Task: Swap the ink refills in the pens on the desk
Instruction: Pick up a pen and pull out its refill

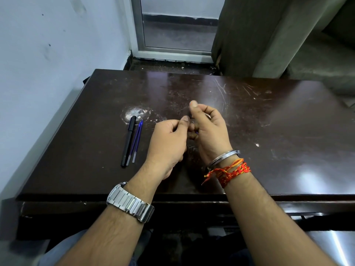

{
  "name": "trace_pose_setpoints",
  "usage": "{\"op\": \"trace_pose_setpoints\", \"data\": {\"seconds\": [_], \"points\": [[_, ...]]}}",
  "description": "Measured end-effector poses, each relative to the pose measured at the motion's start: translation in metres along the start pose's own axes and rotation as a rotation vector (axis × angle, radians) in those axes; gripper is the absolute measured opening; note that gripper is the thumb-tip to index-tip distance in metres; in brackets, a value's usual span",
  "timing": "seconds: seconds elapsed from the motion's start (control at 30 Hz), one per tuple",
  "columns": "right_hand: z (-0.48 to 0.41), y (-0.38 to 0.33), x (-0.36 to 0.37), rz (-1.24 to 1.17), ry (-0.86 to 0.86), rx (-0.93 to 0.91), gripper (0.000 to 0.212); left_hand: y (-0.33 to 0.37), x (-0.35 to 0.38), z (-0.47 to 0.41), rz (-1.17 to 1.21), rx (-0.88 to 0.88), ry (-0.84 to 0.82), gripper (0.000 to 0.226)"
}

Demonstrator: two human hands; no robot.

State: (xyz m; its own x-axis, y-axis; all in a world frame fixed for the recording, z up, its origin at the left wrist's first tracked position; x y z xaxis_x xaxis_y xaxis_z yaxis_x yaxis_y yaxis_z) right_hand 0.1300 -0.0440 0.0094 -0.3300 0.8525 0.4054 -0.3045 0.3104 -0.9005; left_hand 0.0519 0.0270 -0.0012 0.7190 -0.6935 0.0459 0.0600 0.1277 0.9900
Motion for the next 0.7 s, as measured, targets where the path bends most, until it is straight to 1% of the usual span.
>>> {"op": "trace_pose_setpoints", "data": {"seconds": [0.1,0.17,0.2,0.27,0.3,0.37,0.43,0.47,0.53,0.6,0.7], "points": [[-0.0014,0.0007,-0.0005,-0.014,-0.011,0.000,0.016,-0.0020,-0.0018,-0.0010,-0.033,0.003,0.020,0.041],[-0.0029,0.0010,-0.0011,-0.056,-0.015,0.029,0.013,-0.0016,-0.0019,-0.0001,-0.021,0.006,0.014,0.039],[-0.0027,0.0008,-0.0006,-0.039,-0.018,0.026,0.010,-0.0009,-0.0015,0.0003,-0.012,0.008,0.004,0.039],[-0.0026,0.0025,-0.0005,0.041,-0.020,-0.003,0.021,0.0001,-0.0005,0.0005,-0.011,0.010,-0.007,0.040],[-0.0018,0.0027,0.0000,0.063,-0.021,-0.014,0.022,0.0002,-0.0007,0.0002,-0.022,0.013,-0.004,0.039],[-0.0019,0.0022,-0.0001,0.039,-0.027,-0.013,0.013,-0.0003,-0.0009,-0.0002,-0.045,0.018,0.007,0.038],[-0.0030,0.0007,-0.0004,-0.047,-0.025,0.020,0.016,0.0004,-0.0003,0.0011,-0.036,0.017,0.000,0.038],[-0.0028,-0.0008,-0.0005,-0.055,-0.024,0.020,0.015,0.0011,0.0000,0.0015,-0.024,0.017,-0.005,0.039],[-0.0029,0.0000,-0.0009,0.007,-0.024,-0.005,0.009,0.0020,0.0002,0.0016,-0.017,0.016,-0.013,0.040],[-0.0023,0.0008,-0.0013,0.047,-0.016,-0.026,0.014,0.0018,-0.0005,0.0008,-0.038,0.019,-0.006,0.040],[-0.0039,-0.0006,-0.0014,-0.038,-0.018,0.007,0.017,0.0012,-0.0006,0.0009,-0.041,0.014,-0.001,0.041]]}}
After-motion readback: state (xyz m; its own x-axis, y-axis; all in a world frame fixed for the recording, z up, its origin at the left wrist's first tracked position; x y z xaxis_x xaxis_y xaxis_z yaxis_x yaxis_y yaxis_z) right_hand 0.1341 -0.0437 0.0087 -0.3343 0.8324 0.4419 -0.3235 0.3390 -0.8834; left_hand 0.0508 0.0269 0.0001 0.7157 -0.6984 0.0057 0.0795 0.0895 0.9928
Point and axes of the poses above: each hand's wrist, its own z-axis away from the middle knuckle, its own x-axis out of the palm, y = z × x, the point moved 6 cm from there along -z, towards the middle knuckle, and after that the axes turned 4 degrees about y, right-handed, at the moved point
